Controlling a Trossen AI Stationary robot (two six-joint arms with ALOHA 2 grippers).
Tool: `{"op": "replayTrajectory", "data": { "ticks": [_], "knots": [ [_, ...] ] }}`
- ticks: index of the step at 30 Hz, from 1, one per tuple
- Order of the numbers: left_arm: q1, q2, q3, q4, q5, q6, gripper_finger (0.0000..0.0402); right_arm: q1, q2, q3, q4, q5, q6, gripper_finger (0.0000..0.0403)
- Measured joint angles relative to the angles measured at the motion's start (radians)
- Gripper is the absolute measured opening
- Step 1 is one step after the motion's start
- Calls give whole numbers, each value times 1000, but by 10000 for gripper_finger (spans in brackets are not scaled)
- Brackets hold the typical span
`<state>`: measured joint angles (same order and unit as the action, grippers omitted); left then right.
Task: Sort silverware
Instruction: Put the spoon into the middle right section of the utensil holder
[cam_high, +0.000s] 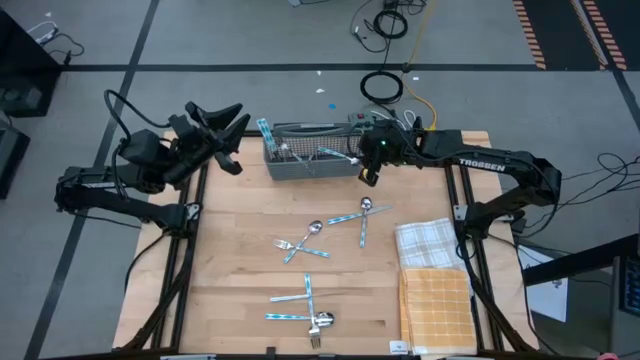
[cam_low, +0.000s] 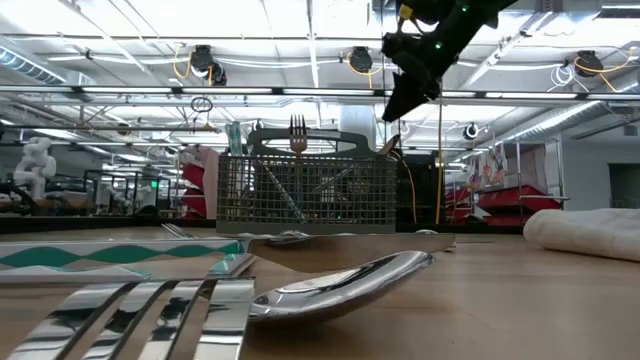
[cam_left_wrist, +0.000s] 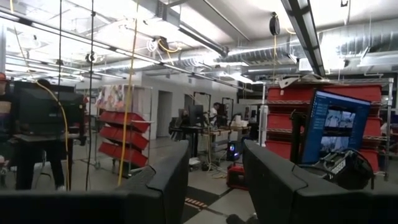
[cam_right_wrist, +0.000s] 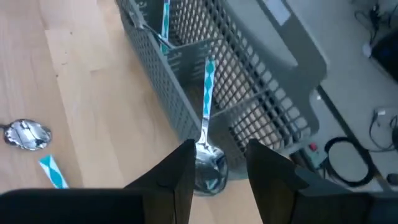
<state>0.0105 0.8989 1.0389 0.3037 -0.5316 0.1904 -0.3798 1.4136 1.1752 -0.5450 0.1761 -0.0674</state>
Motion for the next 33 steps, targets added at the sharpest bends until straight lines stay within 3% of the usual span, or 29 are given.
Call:
{"op": "replayTrajectory", "data": {
  "ticks": [7,18,33],
  "knots": [
    [0,-19,0,-34,0,-1,154,5,-6,6,-255,-102,29,132],
    [0,-54,0,-61,0,-1,154,-33,90,-59,-37,-60,-12,132],
    [1,-92,0,-90,-4,0,155,-31,73,139,-30,-19,-51,132]
  ]
}}
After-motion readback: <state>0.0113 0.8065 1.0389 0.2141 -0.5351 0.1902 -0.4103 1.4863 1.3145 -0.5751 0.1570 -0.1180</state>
